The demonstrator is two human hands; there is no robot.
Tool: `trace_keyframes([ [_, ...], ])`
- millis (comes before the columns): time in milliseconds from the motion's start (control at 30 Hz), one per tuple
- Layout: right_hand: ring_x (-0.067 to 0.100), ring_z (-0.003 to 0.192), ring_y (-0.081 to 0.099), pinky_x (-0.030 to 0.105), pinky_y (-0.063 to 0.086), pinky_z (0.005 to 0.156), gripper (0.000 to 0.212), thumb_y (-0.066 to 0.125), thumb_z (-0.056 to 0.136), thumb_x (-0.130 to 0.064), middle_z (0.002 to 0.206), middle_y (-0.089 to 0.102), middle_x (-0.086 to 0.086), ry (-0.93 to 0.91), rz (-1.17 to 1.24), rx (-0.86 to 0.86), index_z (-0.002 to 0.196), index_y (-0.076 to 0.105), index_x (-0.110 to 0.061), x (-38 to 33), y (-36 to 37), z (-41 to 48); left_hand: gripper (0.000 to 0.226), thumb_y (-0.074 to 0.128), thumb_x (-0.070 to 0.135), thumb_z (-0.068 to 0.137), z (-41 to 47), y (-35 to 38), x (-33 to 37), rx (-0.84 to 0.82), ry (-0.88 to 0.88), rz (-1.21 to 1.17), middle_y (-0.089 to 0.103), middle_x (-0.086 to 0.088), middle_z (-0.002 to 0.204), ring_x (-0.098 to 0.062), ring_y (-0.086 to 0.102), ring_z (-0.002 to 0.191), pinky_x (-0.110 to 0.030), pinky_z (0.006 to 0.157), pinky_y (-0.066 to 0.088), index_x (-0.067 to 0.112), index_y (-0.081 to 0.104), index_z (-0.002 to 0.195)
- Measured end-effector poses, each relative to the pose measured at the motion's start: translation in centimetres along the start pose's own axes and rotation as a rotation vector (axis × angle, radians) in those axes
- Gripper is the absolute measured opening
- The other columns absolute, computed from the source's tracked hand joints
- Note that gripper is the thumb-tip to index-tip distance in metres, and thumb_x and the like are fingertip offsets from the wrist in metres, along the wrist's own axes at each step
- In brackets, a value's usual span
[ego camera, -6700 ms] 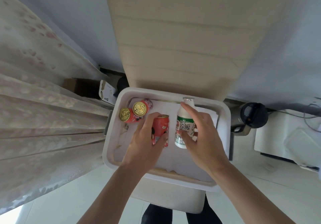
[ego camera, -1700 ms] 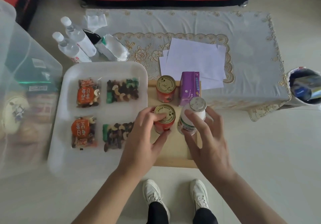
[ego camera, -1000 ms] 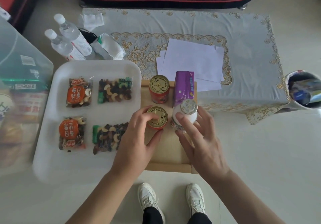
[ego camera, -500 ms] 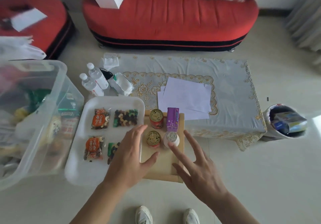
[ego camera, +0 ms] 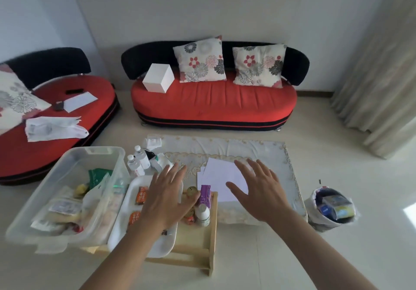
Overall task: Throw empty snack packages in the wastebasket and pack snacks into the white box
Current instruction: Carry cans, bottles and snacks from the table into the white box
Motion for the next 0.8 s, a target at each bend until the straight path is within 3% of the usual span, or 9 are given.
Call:
trace_keyframes([
  [100,0.027,0.152,0.020,0.047,0.023,0.122,0.078,0.020,0.092,-0.077,0.163,0.029,0.005,0.024,-0.029,0.008,0.157,0.022,-0.034,1.0,-5.4,-0.7,0.100,0.011,0.091,0.082,0.7,-3.8,3.9,0.021,0.047,-0.013,0.007,0.002,0.171,-0.018,-0.001,0.158,-0.048,0.128,0.004,0.032,0.011,0.163],
  [400,0.026,0.149,0.027,0.049,0.030,0.117,0.076,0.024,0.092,-0.078,0.157,0.037,0.006,0.231,-0.099,0.138,0.154,0.028,-0.034,3.7,-17.2,-4.6,0.091,0.024,0.084,0.090,3.5,-11.3,15.6,0.020,0.340,0.043,0.010,-0.001,0.171,-0.022,0.002,0.158,-0.047,0.128,0.002,0.031,0.011,0.163],
  [800,0.029,0.154,0.012,0.052,0.020,0.122,0.081,0.026,0.089,-0.082,0.165,0.023,0.007,0.715,-0.124,0.261,0.157,0.018,-0.039,3.9,-20.1,-18.7,0.092,0.029,0.083,0.091,-1.3,-14.4,26.3,-0.062,0.830,0.049,0.011,-0.004,0.171,-0.022,0.006,0.157,-0.043,0.128,0.005,0.030,0.009,0.163],
])
Point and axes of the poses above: each hand's wrist, its own z-axis towards the middle knuckle, its own y-axis out of the palm, x = y × z, the point moved 10 cm from there along z, towards the middle knuckle
